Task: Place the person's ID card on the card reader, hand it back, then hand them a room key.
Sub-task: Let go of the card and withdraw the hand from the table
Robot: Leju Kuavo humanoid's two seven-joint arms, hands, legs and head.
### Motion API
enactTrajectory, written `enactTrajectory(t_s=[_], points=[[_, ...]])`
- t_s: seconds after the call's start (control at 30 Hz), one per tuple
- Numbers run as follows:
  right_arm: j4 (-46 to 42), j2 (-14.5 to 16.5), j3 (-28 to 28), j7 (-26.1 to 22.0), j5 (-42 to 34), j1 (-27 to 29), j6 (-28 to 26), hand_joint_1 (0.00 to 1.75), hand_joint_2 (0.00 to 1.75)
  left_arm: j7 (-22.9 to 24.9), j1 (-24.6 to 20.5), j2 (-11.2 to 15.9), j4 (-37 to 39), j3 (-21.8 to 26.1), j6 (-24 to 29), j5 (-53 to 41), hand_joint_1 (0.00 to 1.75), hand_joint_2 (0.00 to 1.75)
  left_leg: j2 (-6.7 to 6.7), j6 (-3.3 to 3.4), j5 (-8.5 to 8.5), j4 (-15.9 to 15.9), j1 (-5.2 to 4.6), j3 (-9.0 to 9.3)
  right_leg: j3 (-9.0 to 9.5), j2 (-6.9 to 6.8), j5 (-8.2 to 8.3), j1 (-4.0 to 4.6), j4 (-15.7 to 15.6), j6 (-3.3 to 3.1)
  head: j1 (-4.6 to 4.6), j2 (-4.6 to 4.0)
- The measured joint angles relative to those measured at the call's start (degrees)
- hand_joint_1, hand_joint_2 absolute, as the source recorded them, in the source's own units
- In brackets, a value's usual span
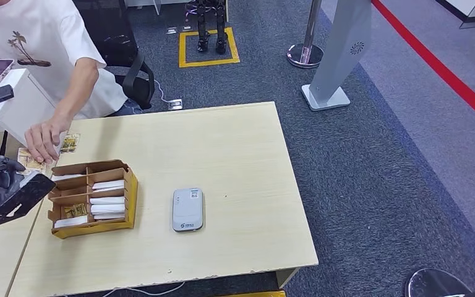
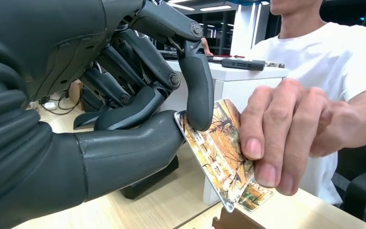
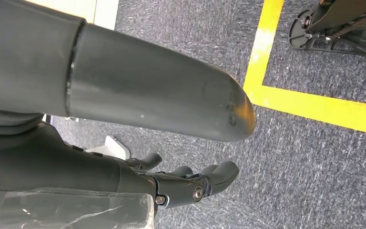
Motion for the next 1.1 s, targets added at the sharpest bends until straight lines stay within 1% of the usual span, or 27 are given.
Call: enactTrajectory(t_s=[0.03,0.07,0.1,0.17,0.2,0.23,0.9,1.1], points=[[0.0,0.0,0.0,0.01,-0.04,0.0,-0.01,0.0,0.0,-0.01,-0.07,-0.03,0.08,0.0,0.01,-0.01,1.75,1.75,0.0,0.0,0.0,0.0,0.0,0.0,0.0,0.0,0.0,0.0,0.0,0.0,-0.01,0.0],[0.0,0.0,0.0,0.01,-0.09,0.01,-0.01,0.0,0.0,-0.02,-0.17,-0.1,0.18,-0.01,0.1,-0.01,1.57,1.75,0.0,0.0,0.0,0.0,0.0,0.0,-0.01,0.0,0.0,0.0,0.0,0.0,0.0,0.0],[0.0,0.0,0.0,0.01,-0.15,0.01,-0.02,0.0,0.0,-0.04,-0.28,-0.22,0.3,-0.01,0.33,-0.01,1.13,1.75,0.0,0.0,0.0,0.0,0.0,0.0,-0.01,0.0,0.0,0.0,0.0,0.0,-0.01,0.0],[0.0,0.0,0.0,0.01,-0.28,0.02,-0.03,0.0,0.0,-0.09,-0.47,-0.58,0.51,0.0,1.08,-0.04,0.26,0.87,0.0,0.0,0.0,0.0,0.0,0.0,-0.01,0.0,0.0,0.0,0.0,0.0,-0.01,-0.01],[0.0,0.0,-0.01,0.01,-0.33,0.02,-0.04,0.0,0.0,-0.09,-0.54,-0.78,0.61,0.0,1.5,-0.11,0.0,0.44,0.0,0.0,0.0,0.0,0.0,-0.01,-0.01,0.0,0.0,0.0,0.0,0.0,-0.01,-0.01],[0.0,0.0,-0.01,0.01,-0.41,0.03,-0.06,0.0,0.0,-0.09,-0.58,-0.97,0.7,0.01,1.89,-0.25,0.0,0.0,0.0,0.0,0.0,0.0,0.0,-0.01,-0.01,0.0,0.0,0.0,0.0,0.0,-0.01,-0.01],[0.0,0.0,0.0,-0.22,-1.46,0.1,-0.15,0.0,0.0,-0.09,-0.74,-3.02,1.21,0.04,3.56,-0.51,0.0,0.0,0.0,0.0,0.0,0.01,0.0,-0.02,-0.01,-0.01,0.0,0.0,0.0,0.0,0.01,0.0],[0.0,0.0,-0.01,-0.45,-2.26,0.31,-0.49,0.0,0.0,-0.49,0.66,-3.71,0.83,0.09,4.83,-0.35,0.0,0.0,0.0,0.0,0.0,0.01,0.0,-0.02,-0.01,-0.01,0.0,0.0,0.0,0.0,0.0,-0.01]])
